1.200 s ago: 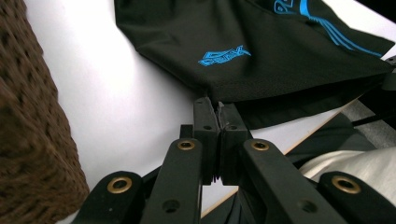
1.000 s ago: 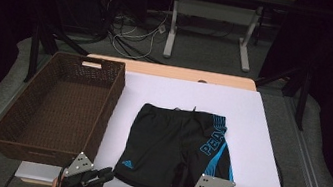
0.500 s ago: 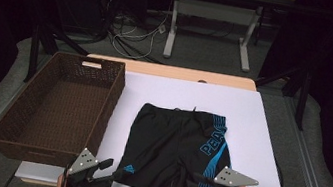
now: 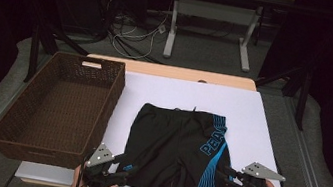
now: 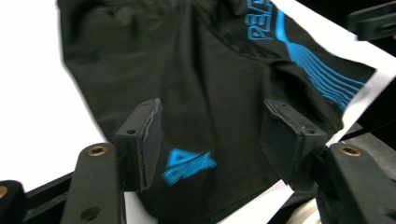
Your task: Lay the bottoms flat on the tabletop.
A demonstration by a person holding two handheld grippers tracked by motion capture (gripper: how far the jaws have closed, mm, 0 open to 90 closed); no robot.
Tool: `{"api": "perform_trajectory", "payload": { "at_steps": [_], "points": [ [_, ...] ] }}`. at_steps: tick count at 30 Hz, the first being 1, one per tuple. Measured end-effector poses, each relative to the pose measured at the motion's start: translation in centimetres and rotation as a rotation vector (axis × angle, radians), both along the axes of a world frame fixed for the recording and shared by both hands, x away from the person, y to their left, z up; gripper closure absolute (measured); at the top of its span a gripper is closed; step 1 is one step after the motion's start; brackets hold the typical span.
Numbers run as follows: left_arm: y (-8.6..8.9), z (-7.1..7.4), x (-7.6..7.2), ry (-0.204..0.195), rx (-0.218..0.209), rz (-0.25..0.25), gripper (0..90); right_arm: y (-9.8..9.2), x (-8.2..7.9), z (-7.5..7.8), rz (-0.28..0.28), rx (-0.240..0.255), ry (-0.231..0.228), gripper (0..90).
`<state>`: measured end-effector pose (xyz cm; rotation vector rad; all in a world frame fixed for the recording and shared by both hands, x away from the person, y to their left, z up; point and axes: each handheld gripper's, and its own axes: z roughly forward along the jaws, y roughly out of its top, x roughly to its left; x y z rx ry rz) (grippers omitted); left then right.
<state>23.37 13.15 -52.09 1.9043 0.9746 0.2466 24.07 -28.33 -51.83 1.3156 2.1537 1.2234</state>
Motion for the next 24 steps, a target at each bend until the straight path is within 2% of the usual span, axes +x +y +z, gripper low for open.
{"api": "perform_trajectory", "payload": {
  "at_steps": [5,8,11,17,21,24],
  "points": [
    [-2.3,0.2,0.4,-0.014,-0.005,-0.052,39.5,-0.9,-0.3,-1.2,-0.033,-0.058,0.030,61.0],
    [-3.8,0.1,0.6,-0.022,-0.003,-0.098,39.5,-1.4,-0.3,-1.9,-0.055,-0.083,0.024,61.0],
    [-5.4,0.0,0.7,-0.008,-0.006,-0.135,39.5,-1.9,-0.5,-2.1,-0.074,-0.082,0.044,61.2],
    [-8.7,-0.5,0.8,0.049,-0.001,-0.217,40.0,-2.3,-0.5,-2.7,-0.087,-0.085,0.047,61.5],
    [-10.6,-0.9,0.9,0.081,0.002,-0.248,41.4,-2.8,-0.5,-2.9,-0.098,-0.073,0.053,61.9],
    [-11.7,-1.4,1.1,0.107,0.026,-0.269,41.6,-3.1,-0.5,-3.0,-0.103,-0.070,0.050,62.0]
  ]
}}
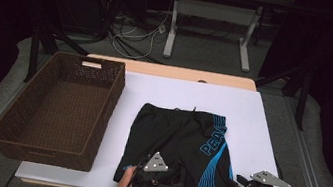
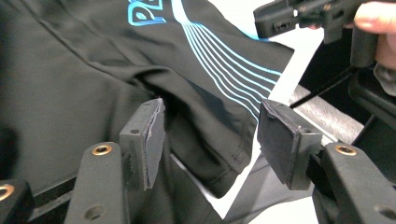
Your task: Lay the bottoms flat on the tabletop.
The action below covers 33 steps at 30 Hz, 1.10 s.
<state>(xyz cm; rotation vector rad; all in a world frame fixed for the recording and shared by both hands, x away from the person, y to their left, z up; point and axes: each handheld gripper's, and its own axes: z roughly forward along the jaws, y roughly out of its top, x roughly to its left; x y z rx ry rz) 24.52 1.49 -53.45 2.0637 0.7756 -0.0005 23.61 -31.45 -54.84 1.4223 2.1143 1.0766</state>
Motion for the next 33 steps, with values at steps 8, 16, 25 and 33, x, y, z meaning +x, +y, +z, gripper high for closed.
{"api": "perform_trajectory", "payload": {
  "at_steps": [8,16,25,33],
  "points": [
    [-1.3,-1.7,0.3,0.044,0.091,-0.027,48.1,-0.2,0.1,-0.4,-0.004,0.002,0.016,62.5],
    [-1.0,-2.3,0.5,0.068,0.110,-0.034,66.7,0.2,0.0,-0.7,0.012,-0.017,0.037,61.8],
    [-0.6,-2.4,0.3,0.075,0.108,-0.053,85.5,1.9,-1.4,-0.9,0.105,-0.067,0.018,57.1],
    [0.1,-2.2,-0.2,0.094,0.086,-0.067,86.6,1.7,-1.3,-1.1,0.096,-0.053,0.031,61.0]
  ]
}}
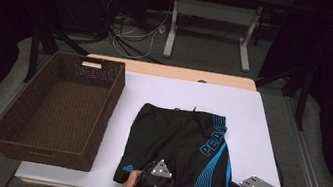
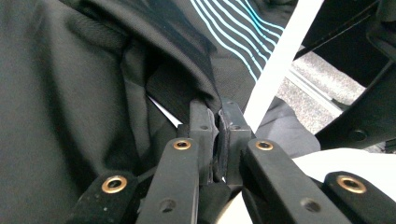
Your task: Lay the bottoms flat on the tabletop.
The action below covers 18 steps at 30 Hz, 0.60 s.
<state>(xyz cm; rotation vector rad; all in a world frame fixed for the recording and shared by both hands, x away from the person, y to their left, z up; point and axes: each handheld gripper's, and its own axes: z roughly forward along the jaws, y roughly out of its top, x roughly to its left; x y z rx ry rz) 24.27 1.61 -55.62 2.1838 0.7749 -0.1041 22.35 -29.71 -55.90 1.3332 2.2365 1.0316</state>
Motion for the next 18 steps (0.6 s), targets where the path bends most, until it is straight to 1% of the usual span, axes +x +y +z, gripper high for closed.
{"api": "perform_trajectory", "payload": {
  "at_steps": [1,2,3,4,7,10,11,12,13,14,15,16,18],
  "points": [
    [0.1,0.0,0.0,0.009,-0.006,-0.004,86.6,0.0,-0.1,0.1,0.001,-0.003,0.015,69.8],
    [0.1,0.1,0.0,0.018,-0.009,-0.004,86.6,-0.1,-0.2,0.2,0.010,-0.010,0.025,76.5],
    [0.2,0.1,0.0,0.026,-0.012,-0.011,86.7,0.0,-0.2,0.2,0.009,-0.011,0.027,83.9],
    [0.3,0.1,0.0,0.030,-0.017,-0.012,86.6,0.0,-0.3,0.3,0.011,-0.004,0.041,87.3],
    [0.4,0.2,-0.1,0.034,-0.025,-0.014,86.6,0.0,-0.4,0.6,0.015,0.003,0.079,88.7],
    [0.6,0.3,-0.2,0.038,-0.032,-0.014,86.6,-0.1,-0.7,0.9,0.031,0.011,0.113,89.0],
    [0.6,0.3,-0.2,0.039,-0.031,-0.014,86.6,-0.1,-0.9,1.0,0.034,0.013,0.118,89.0],
    [0.7,0.3,-0.2,0.043,-0.035,-0.013,86.5,-0.2,-1.1,1.2,0.036,0.008,0.116,89.0],
    [0.7,0.3,-0.2,0.049,-0.038,-0.019,86.5,-0.3,-1.2,1.3,0.038,0.017,0.107,89.0],
    [0.7,0.4,-0.3,0.055,-0.045,-0.023,86.5,-0.4,-1.4,1.6,0.036,0.021,0.114,89.0],
    [0.8,0.5,-0.5,0.057,-0.052,-0.025,86.5,-0.5,-1.5,1.6,0.038,0.021,0.108,89.0],
    [0.8,0.5,-0.6,0.058,-0.055,-0.031,86.5,-0.4,-1.7,1.6,0.039,0.017,0.119,88.9],
    [0.9,0.7,-0.9,0.056,-0.057,-0.036,86.5,-0.4,-1.8,1.5,0.055,-0.001,0.126,88.8]
  ]
}}
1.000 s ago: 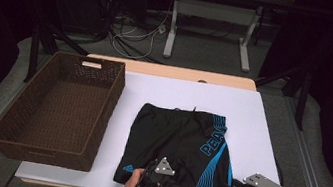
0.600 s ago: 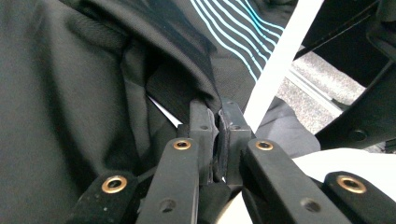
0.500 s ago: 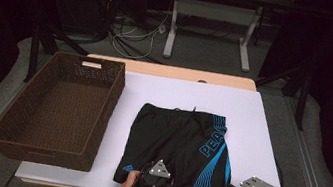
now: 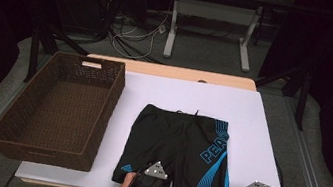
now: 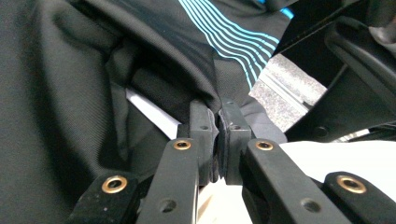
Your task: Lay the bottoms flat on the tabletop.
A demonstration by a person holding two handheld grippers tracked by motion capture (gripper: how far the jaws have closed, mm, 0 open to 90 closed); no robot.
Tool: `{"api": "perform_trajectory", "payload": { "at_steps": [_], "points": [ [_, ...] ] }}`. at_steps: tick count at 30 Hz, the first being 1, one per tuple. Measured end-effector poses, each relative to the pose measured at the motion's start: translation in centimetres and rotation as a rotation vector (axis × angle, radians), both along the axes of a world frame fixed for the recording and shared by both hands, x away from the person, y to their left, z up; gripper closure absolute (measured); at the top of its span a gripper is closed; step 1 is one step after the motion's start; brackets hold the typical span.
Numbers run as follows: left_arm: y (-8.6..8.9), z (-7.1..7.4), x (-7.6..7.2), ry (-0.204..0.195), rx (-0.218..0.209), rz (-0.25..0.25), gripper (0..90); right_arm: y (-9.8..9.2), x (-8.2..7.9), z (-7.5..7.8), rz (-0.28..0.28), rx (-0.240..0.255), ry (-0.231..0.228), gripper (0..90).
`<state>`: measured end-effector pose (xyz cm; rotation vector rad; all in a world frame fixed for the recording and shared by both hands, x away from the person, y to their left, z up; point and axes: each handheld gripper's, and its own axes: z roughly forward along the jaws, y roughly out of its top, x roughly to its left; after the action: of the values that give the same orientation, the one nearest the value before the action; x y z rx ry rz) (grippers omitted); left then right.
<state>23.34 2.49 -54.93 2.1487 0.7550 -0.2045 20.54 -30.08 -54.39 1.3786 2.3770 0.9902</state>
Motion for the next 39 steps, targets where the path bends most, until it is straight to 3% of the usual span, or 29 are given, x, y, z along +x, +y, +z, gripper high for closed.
{"api": "perform_trajectory", "payload": {
  "at_steps": [2,4,7,8,11,16,27,33,35,37,39],
  "points": [
    [0.0,0.1,-0.1,-0.007,0.001,0.001,86.2,0.0,-0.1,0.0,0.007,0.009,0.003,88.0],
    [0.1,0.3,0.0,-0.007,-0.001,0.010,82.8,-0.1,0.0,0.2,0.010,0.025,-0.034,79.7],
    [0.4,1.0,0.3,-0.030,-0.017,0.047,65.0,-0.4,0.2,0.8,-0.018,0.077,-0.066,68.7],
    [0.6,1.4,0.4,-0.040,-0.028,0.054,60.4,-0.6,0.4,1.0,-0.015,0.074,-0.095,66.7],
    [1.1,2.5,1.3,-0.080,-0.047,0.077,53.4,-0.6,0.9,1.8,-0.020,0.081,-0.132,62.3],
    [1.9,3.8,3.5,-0.120,-0.054,0.135,51.4,-0.2,2.8,3.0,-0.006,0.083,-0.206,58.3],
    [3.1,5.0,9.1,-0.225,-0.040,0.235,42.4,0.7,7.7,4.2,0.020,0.095,-0.250,45.6],
    [3.9,5.7,12.1,-0.202,-0.059,0.303,36.9,1.3,10.0,5.2,0.033,0.056,-0.282,42.1],
    [3.9,5.8,12.7,-0.208,-0.062,0.314,36.2,1.2,10.7,5.4,0.034,0.056,-0.289,41.3],
    [3.9,6.0,13.2,-0.186,-0.076,0.312,36.2,1.2,11.4,5.8,0.036,0.056,-0.292,40.8],
    [3.8,6.2,13.7,-0.207,-0.078,0.325,36.2,1.2,12.0,6.1,0.037,0.045,-0.302,40.8]
  ]
}}
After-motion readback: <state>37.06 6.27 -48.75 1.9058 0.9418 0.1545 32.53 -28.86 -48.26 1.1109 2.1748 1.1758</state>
